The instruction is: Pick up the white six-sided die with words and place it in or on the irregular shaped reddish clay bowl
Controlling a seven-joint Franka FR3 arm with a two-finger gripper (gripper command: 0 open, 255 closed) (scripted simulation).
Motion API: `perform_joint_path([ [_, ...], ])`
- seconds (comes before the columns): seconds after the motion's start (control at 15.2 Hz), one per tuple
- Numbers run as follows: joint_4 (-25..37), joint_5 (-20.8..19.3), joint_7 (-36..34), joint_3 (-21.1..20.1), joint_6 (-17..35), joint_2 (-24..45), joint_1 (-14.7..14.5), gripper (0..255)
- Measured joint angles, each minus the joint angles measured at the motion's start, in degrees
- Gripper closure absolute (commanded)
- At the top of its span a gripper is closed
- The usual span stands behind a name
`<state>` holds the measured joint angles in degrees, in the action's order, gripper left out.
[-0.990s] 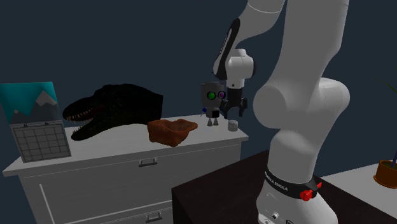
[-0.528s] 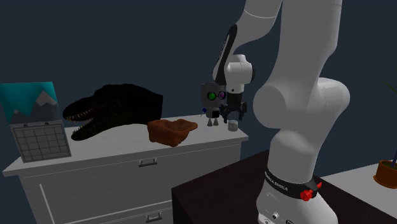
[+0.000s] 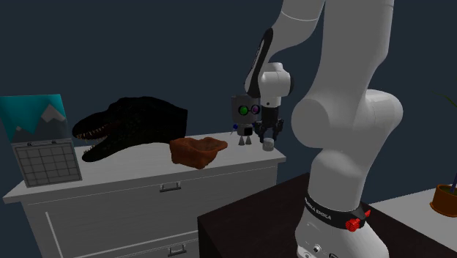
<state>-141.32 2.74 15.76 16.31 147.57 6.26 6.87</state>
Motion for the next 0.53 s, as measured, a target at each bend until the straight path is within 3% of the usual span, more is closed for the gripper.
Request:
perform_joint_path([
  [0.53,0.05,-0.22,-0.2,0.05,-0.36,-0.29,-0.05,255],
])
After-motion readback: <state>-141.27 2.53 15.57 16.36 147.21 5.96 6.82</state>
